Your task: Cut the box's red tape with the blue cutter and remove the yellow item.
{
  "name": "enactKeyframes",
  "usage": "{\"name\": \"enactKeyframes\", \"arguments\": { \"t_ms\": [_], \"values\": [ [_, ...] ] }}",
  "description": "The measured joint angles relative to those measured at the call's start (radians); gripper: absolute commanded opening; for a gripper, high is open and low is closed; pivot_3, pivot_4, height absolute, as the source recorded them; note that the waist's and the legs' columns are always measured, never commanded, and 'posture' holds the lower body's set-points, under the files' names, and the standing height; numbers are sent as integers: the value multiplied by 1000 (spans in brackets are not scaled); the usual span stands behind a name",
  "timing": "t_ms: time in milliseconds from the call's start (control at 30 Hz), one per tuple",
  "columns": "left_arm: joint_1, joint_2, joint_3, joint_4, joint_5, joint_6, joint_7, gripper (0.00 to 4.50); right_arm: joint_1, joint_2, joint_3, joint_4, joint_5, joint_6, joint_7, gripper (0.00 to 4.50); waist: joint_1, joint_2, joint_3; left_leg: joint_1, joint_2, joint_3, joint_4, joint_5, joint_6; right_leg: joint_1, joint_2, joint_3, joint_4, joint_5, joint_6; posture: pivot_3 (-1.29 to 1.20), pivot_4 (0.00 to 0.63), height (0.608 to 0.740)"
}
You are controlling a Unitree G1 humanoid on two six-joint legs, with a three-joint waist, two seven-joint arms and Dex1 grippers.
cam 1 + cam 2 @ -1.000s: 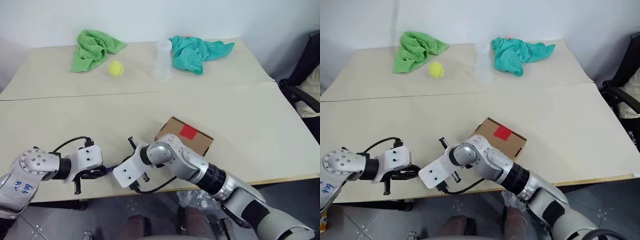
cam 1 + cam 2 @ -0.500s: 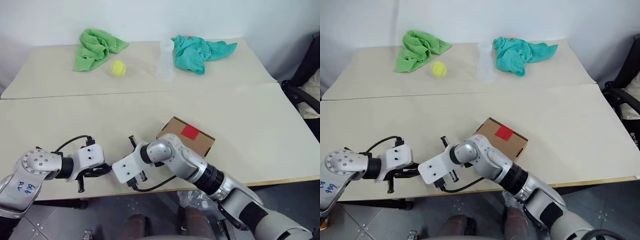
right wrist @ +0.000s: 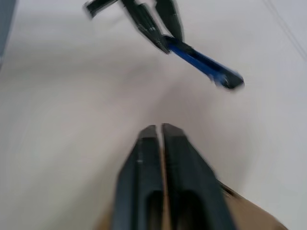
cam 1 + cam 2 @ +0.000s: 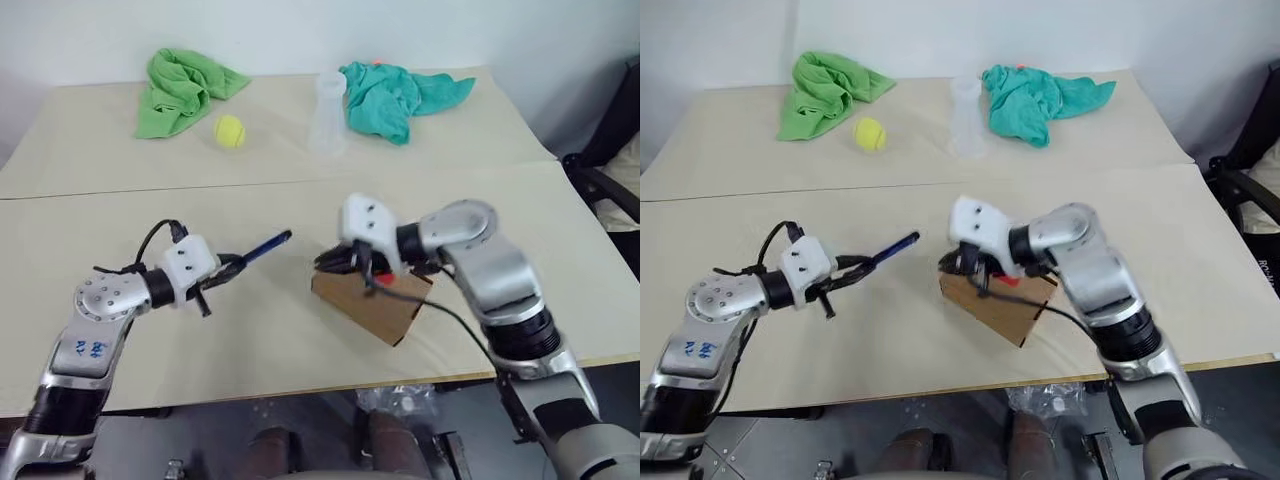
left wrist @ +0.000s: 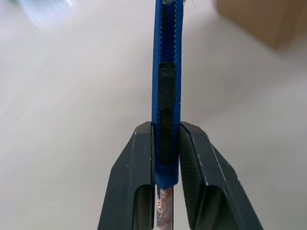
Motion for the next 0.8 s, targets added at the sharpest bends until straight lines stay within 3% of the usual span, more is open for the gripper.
{"name": "enactKeyframes", "arguments": {
  "t_ms": [300, 533, 800],
  "values": [
    [-130, -70, -67, 76, -18, -98, -75, 408, -191, -50, -156, 124, 174, 312, -134, 4382, 0, 0, 0, -3, -1, 2, 3, 1, 1, -2, 0, 1, 0, 1, 2, 0, 150, 740],
    [-215, -122, -108, 134, -25, -133, -136, 408, -246, -83, -169, 156, 305, 435, -169, 4482, 2, 0, 0, -4, -1, 2, 5, 1, 1, -1, 0, 1, 0, 2, 3, 0, 150, 740],
    [-249, -163, -133, 155, -24, -150, -151, 408, -234, -82, -118, 176, 375, 450, -230, 4482, 1, 0, 0, -5, -1, 2, 9, 1, 2, -1, 0, 2, 1, 3, 5, 0, 150, 740]
  ]
}}
